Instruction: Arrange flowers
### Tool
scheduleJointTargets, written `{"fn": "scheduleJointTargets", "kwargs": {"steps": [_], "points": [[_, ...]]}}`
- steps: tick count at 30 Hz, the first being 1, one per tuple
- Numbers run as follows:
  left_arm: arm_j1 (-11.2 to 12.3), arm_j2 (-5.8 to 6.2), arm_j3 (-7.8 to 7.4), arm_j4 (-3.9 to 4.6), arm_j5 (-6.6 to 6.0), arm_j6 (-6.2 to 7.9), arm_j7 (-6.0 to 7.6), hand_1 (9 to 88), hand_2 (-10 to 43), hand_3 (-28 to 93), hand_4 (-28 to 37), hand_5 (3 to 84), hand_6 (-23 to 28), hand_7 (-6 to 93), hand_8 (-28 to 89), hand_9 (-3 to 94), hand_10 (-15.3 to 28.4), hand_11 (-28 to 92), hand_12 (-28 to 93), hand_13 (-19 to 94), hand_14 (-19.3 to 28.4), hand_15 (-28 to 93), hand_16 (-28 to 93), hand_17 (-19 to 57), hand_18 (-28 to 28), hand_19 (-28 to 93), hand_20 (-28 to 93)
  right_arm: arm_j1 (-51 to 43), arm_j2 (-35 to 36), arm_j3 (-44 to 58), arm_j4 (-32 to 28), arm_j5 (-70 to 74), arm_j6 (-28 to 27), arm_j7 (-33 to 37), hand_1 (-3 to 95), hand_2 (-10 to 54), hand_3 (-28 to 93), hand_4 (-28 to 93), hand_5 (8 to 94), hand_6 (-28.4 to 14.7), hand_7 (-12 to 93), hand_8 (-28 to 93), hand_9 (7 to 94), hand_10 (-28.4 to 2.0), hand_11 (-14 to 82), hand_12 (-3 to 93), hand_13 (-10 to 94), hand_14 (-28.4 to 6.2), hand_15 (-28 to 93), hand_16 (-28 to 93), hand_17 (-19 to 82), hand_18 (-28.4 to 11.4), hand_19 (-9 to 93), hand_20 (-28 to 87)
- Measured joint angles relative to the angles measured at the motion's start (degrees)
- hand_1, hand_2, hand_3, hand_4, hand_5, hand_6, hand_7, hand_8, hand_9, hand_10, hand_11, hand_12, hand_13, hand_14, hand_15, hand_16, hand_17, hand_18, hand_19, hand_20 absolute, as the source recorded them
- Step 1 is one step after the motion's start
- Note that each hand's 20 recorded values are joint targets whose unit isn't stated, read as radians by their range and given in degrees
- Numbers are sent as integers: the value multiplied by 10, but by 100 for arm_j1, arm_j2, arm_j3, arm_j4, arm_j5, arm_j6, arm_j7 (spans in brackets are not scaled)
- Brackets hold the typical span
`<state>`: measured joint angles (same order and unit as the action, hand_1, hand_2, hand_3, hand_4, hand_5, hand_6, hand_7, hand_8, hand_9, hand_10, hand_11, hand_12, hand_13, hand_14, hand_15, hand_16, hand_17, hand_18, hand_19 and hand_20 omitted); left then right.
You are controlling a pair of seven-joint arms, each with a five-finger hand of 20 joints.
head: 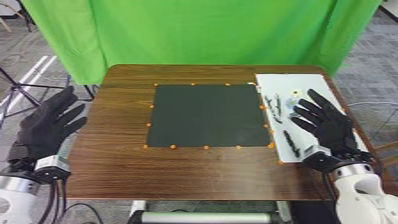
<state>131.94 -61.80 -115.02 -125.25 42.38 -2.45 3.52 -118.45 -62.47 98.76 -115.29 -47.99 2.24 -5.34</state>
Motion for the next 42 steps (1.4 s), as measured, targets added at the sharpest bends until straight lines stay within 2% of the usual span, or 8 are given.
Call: {"fn": "scheduleJointTargets", "kwargs": {"steps": [15,21,24,28,31,35,39,42], "points": [[10,18,-39,1,-1,-19,-3,230,-52,688,-283,226,12,188,-97,179,91,102,194,144,123,142,68,-111,187,365,101,-48,77,17,-13,-15,14,-15,146,-38,826,-254,320,-35,131,-89,362,-122,60,228,302,-113,53,367,19,-198,384,261],[37,19,-76,0,-4,-19,0,228,-54,691,-283,227,12,187,-97,180,91,101,193,144,123,142,68,-110,187,364,101,-187,139,48,-209,-432,312,216,229,-83,813,-277,473,-33,264,-149,537,-136,328,235,477,-102,477,196,124,-202,622,375],[72,15,-104,-6,-4,-17,7,228,-53,691,-283,227,12,187,-97,180,91,100,193,144,123,142,69,-111,187,364,102,-312,387,-131,-628,-1563,1381,1110,384,-95,643,-282,565,1,362,-182,622,-112,455,278,558,-91,630,218,176,-192,715,433],[133,5,-139,-37,-2,-15,14,228,-53,690,-283,227,12,187,-96,181,92,101,193,145,123,141,68,-110,187,364,102,-373,987,-606,-973,-3008,2751,2648,602,-95,26,-123,613,28,436,-184,648,-105,539,345,576,-90,721,295,197,-182,747,512],[168,0,-153,-57,-1,-14,20,228,-53,690,-283,226,12,187,-96,180,92,101,192,144,123,140,68,-111,187,364,101,-429,1335,-658,-976,-3558,2746,3322,568,-95,136,-190,612,25,464,-190,652,-108,550,356,572,-101,748,312,201,-199,762,525],[178,0,-156,-65,3,-12,20,229,-53,690,-283,227,12,187,-96,180,91,101,193,145,123,141,69,-110,187,363,102,-517,1591,-565,-1005,-4549,1792,4190,399,-95,513,-282,605,15,465,-188,622,-114,574,379,546,-109,762,318,183,-206,762,530],[182,-3,-158,-67,8,-12,12,229,-52,689,-283,226,12,186,-96,179,92,100,193,144,123,142,69,-111,186,364,102,-522,1674,-575,-1017,-5866,375,4901,328,-95,613,-283,605,12,453,-189,612,-117,571,378,534,-114,758,314,177,-208,758,529],[188,-10,-159,-69,12,-12,7,228,-52,690,-283,227,12,186,-96,180,92,100,193,145,123,141,69,-110,186,364,102,-512,1677,-672,-963,-6596,52,4866,302,-95,639,-283,605,9,444,-186,606,-117,570,376,528,-116,757,313,174,-209,757,530]]}}
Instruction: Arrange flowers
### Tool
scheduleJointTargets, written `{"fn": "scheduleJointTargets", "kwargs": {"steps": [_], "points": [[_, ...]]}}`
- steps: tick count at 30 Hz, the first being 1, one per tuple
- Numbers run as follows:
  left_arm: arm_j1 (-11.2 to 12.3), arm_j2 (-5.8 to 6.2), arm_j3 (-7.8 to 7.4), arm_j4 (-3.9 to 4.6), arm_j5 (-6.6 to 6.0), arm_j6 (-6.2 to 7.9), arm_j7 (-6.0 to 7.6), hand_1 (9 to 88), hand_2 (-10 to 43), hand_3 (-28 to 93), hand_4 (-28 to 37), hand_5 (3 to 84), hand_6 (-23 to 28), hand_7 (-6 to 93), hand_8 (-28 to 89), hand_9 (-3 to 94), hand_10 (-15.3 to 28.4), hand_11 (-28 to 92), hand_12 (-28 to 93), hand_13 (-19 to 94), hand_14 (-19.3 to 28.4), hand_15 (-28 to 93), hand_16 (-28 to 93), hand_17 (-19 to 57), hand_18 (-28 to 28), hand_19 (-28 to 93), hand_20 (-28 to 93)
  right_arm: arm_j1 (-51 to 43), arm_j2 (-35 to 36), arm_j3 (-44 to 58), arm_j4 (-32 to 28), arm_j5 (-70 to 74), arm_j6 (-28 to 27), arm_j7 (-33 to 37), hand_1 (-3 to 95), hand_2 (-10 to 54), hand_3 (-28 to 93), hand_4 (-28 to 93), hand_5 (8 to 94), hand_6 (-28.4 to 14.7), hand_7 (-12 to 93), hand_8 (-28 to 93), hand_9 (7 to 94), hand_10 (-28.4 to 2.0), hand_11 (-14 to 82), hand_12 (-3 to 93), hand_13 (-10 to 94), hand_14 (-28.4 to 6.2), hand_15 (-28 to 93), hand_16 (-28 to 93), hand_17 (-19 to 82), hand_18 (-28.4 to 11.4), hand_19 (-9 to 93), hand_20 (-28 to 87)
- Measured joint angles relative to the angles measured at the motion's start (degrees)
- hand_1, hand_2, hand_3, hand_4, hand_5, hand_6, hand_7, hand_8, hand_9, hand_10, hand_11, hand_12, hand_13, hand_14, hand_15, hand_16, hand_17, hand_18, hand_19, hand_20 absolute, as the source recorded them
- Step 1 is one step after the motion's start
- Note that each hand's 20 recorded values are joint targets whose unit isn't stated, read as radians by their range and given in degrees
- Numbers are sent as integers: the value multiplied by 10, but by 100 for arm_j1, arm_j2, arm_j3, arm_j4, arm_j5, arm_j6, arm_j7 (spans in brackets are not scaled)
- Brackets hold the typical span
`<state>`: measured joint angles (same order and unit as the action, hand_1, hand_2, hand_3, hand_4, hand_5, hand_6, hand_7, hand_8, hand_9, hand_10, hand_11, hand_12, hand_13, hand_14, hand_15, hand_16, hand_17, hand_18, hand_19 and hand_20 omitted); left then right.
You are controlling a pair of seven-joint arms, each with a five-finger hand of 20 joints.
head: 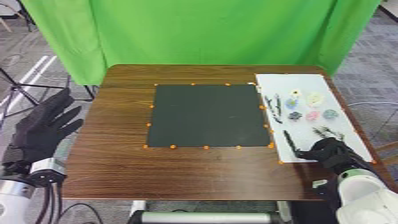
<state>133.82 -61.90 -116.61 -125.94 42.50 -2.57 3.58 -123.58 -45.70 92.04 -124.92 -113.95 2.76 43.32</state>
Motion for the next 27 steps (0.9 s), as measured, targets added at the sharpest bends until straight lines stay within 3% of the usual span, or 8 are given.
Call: {"fn": "scheduleJointTargets", "kwargs": {"steps": [9,27], "points": [[8,-9,0,-4,7,0,-5,228,-52,690,-283,228,12,186,-96,180,92,102,193,146,124,142,68,-110,187,365,102,177,-48,-378,183,-2184,77,-161,268,-95,657,-283,599,3,430,-179,596,-118,570,374,520,-121,757,306,169,-211,755,531],[6,-7,3,-3,8,0,-27,227,-51,690,-283,228,13,185,-96,181,92,102,192,146,124,142,68,-111,187,366,101,529,-75,-801,249,-1883,-576,-254,268,-95,687,-282,608,6,432,-176,605,-117,578,373,534,-123,766,301,173,-216,760,536]]}}
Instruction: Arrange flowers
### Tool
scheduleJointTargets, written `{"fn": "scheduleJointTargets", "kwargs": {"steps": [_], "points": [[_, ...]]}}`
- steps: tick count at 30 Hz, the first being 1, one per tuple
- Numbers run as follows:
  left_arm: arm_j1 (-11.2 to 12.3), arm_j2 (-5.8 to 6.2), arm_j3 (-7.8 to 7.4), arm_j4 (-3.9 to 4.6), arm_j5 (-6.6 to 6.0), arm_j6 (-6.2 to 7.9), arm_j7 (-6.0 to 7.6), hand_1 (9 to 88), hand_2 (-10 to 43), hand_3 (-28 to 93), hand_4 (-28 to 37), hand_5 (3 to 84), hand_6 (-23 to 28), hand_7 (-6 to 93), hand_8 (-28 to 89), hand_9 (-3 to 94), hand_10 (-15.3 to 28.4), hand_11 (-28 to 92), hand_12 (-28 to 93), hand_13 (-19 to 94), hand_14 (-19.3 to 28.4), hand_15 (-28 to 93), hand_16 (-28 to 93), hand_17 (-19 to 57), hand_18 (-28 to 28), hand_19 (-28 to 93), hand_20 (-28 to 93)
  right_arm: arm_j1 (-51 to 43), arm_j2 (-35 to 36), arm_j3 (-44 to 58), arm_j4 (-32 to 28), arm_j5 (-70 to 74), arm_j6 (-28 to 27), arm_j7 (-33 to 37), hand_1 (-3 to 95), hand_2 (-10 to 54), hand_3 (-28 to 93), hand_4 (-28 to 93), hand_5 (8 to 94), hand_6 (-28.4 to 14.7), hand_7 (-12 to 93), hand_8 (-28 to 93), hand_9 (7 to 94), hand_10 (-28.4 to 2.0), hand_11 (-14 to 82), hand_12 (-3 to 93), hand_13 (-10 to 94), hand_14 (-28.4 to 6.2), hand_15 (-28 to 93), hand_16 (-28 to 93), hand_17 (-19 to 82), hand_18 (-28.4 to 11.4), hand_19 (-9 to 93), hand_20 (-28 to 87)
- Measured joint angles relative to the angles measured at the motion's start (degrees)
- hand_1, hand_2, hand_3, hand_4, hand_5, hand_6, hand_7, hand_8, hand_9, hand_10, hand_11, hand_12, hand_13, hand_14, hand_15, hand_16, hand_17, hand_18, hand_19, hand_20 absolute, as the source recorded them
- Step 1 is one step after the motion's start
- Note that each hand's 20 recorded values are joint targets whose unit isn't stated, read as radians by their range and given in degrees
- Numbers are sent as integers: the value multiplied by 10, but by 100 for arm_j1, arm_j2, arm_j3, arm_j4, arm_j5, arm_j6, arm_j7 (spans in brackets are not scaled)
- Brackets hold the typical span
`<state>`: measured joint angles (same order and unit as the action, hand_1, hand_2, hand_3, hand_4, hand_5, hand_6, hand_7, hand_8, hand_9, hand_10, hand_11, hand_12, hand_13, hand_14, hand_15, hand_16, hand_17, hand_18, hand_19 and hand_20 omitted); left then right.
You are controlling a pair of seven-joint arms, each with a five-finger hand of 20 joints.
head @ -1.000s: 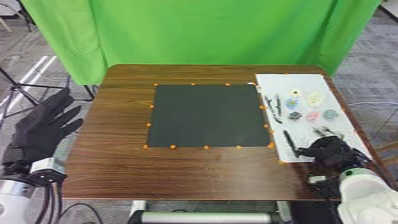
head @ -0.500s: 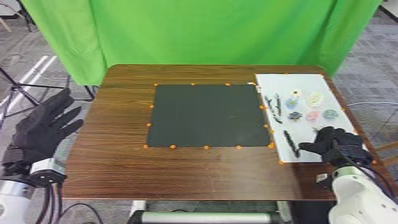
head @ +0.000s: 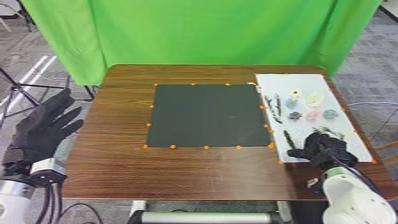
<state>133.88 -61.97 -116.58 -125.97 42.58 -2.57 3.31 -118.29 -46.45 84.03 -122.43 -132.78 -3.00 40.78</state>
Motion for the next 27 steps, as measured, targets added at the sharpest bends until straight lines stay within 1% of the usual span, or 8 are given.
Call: {"fn": "scheduleJointTargets", "kwargs": {"steps": [5,7,9,14,18,21,24,27], "points": [[-5,1,12,3,0,0,-11,229,-50,688,-283,228,12,186,-95,180,92,103,192,145,123,141,68,-111,187,366,101,298,0,-371,110,-254,8,135,320,-95,753,-282,620,22,471,-189,634,-109,608,390,566,-113,791,312,193,-214,779,536],[-11,6,17,6,0,-1,-22,228,-50,690,-283,228,12,186,-96,181,91,102,192,146,124,141,68,-111,188,366,101,462,1,-575,179,-416,-5,245,349,-95,730,-283,622,23,486,-80,650,-107,619,404,577,-110,796,325,199,-214,785,536],[-21,9,23,8,0,-1,-32,228,-50,689,-283,228,12,186,-96,181,91,103,192,145,124,142,69,-112,187,366,101,608,2,-746,235,-534,-37,349,424,-95,677,-282,640,19,526,22,681,-102,626,418,605,-106,803,337,218,-215,799,535],[-53,11,38,14,0,-1,-56,228,-49,689,-283,227,13,185,-96,180,92,103,192,144,124,143,69,-112,187,365,101,910,-5,-1053,381,-646,-108,412,482,-95,743,-283,711,20,515,65,738,-89,571,543,662,-95,803,361,256,-215,828,527],[-58,11,38,15,0,-1,-61,229,-49,688,-283,227,13,184,-95,180,91,103,192,144,124,143,68,-113,187,366,101,973,-72,-1097,355,-654,-311,402,480,-95,793,-282,719,18,513,115,748,-84,576,592,669,-96,816,383,265,-219,839,535],[-55,11,35,15,0,-1,-64,229,-49,688,-283,228,13,184,-95,180,92,103,192,145,124,142,68,-112,188,366,101,976,-121,-1080,318,-646,-456,392,450,-95,858,-273,706,21,534,159,751,-84,600,617,675,-99,831,395,269,-225,848,544],[-53,12,30,15,0,-1,-64,229,-47,688,-283,227,12,185,-95,180,92,103,192,144,124,142,68,-113,187,366,101,965,-145,-1083,316,-610,-448,388,418,-95,867,-210,687,20,569,192,755,-87,644,609,684,-101,846,401,277,-227,860,549],[-49,21,13,13,1,-2,-64,232,-55,690,-283,227,11,186,-95,180,91,103,192,144,124,143,69,-114,187,365,102,912,-144,-1083,321,-543,-280,386,402,-95,873,-185,677,18,587,204,759,-88,658,604,689,-101,852,403,281,-229,866,551]]}}
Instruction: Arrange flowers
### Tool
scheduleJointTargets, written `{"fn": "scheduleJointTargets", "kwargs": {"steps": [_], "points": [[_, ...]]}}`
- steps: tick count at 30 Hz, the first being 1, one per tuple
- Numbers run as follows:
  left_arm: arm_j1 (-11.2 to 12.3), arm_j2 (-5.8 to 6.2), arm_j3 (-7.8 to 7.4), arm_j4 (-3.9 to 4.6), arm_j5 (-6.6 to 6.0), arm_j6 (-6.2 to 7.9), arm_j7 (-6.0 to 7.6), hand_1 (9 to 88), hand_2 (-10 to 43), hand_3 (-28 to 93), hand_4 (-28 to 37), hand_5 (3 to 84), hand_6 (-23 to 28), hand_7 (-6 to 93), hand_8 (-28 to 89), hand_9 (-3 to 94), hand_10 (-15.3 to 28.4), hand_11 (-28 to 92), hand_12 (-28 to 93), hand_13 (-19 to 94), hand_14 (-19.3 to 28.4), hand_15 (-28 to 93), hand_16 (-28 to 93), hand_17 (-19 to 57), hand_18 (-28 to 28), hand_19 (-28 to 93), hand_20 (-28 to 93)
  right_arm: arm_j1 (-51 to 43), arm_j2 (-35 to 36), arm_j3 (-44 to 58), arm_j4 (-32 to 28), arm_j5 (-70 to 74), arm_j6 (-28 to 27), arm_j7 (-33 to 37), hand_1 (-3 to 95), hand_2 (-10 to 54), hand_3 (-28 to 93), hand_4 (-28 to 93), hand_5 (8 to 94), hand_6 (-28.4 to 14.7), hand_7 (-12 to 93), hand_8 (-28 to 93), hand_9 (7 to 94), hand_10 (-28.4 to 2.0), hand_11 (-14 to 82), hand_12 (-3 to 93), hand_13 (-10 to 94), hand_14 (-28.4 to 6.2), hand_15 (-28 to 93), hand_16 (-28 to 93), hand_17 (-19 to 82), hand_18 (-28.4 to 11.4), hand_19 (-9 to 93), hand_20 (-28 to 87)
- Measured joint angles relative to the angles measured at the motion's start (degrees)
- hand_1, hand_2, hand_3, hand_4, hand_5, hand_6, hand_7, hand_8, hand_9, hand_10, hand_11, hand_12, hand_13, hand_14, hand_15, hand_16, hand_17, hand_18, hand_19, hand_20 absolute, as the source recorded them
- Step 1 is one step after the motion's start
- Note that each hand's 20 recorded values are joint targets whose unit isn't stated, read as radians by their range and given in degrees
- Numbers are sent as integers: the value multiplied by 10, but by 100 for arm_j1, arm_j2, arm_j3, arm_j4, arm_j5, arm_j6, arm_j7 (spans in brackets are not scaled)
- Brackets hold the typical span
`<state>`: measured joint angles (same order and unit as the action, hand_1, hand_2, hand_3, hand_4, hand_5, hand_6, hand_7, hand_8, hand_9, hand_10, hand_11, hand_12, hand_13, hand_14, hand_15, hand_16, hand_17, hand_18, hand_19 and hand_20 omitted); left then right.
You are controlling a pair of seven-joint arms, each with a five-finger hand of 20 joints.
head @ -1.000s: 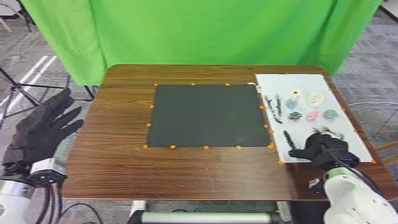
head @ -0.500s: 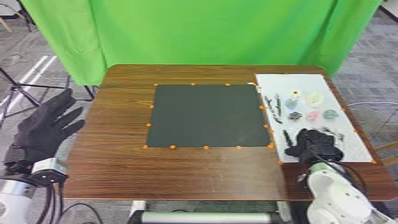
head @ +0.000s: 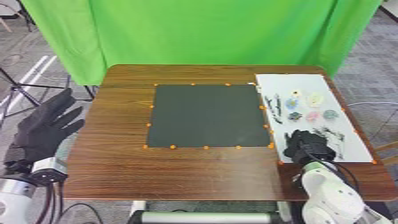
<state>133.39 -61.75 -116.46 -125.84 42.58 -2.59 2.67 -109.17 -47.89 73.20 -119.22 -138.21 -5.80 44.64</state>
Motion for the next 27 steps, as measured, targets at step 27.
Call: {"fn": "scheduleJointTargets", "kwargs": {"steps": [27], "points": [[526,180,-662,-181,57,-121,107,222,-90,697,-281,227,11,187,-95,179,89,98,199,144,120,133,72,-114,188,358,101,1681,162,-1137,19,1051,1326,33,378,-95,884,-129,687,11,594,224,791,-84,669,586,720,-96,854,401,321,-231,896,549]]}}
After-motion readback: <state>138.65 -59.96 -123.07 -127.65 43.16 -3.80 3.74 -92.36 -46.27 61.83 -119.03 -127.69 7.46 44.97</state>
